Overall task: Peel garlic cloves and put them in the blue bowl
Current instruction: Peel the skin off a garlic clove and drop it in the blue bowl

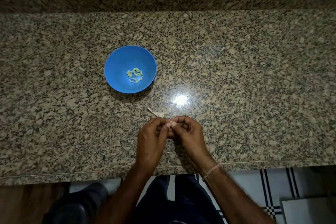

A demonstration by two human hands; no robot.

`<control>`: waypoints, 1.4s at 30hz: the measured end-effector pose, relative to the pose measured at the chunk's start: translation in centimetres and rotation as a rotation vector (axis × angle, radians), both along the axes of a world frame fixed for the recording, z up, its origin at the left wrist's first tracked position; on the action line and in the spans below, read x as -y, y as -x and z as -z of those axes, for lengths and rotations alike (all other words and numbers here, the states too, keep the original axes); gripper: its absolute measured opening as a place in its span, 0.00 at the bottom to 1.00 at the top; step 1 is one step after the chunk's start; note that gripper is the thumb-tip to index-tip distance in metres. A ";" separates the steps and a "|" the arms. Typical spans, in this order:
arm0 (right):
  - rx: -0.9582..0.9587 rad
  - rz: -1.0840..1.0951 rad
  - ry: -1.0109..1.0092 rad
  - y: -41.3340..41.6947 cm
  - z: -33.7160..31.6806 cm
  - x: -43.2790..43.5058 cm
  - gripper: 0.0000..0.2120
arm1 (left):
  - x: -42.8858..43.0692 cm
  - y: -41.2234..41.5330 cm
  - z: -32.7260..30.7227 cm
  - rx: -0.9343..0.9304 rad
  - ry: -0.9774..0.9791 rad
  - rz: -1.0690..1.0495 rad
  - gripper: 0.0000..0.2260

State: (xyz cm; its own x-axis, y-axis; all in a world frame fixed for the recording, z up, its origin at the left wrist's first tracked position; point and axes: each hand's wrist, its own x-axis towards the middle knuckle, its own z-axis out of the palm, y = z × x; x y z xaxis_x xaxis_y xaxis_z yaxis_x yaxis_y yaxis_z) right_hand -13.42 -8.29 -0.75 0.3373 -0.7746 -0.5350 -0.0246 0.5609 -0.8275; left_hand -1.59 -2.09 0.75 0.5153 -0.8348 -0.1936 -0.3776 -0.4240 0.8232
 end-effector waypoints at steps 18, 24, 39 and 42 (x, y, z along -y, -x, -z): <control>-0.001 -0.059 0.165 0.3 -0.6 0.2 0.05 | 0.2 -0.3 0.4 -0.135 -0.121 -0.003 0.05; 0.014 -0.033 0.111 0.4 -0.5 0.5 0.04 | 0.0 0.5 0.3 -0.397 -0.067 -0.162 0.07; -0.220 -0.207 0.503 0.9 -0.6 0.5 0.07 | 0.6 -1.2 -0.7 -0.379 -0.180 -0.093 0.08; -0.271 -0.190 0.569 0.7 -0.3 0.3 0.08 | 0.6 -0.9 -0.5 -0.532 -0.209 -0.166 0.09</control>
State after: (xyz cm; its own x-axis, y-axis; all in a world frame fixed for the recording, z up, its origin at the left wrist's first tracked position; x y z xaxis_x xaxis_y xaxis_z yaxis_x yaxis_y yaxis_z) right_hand -14.09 -8.63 -0.48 0.4075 -0.9017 -0.1448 -0.3291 0.0029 -0.9443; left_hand -0.64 -2.73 1.21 0.4232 -0.6675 -0.6127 0.1487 -0.6159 0.7737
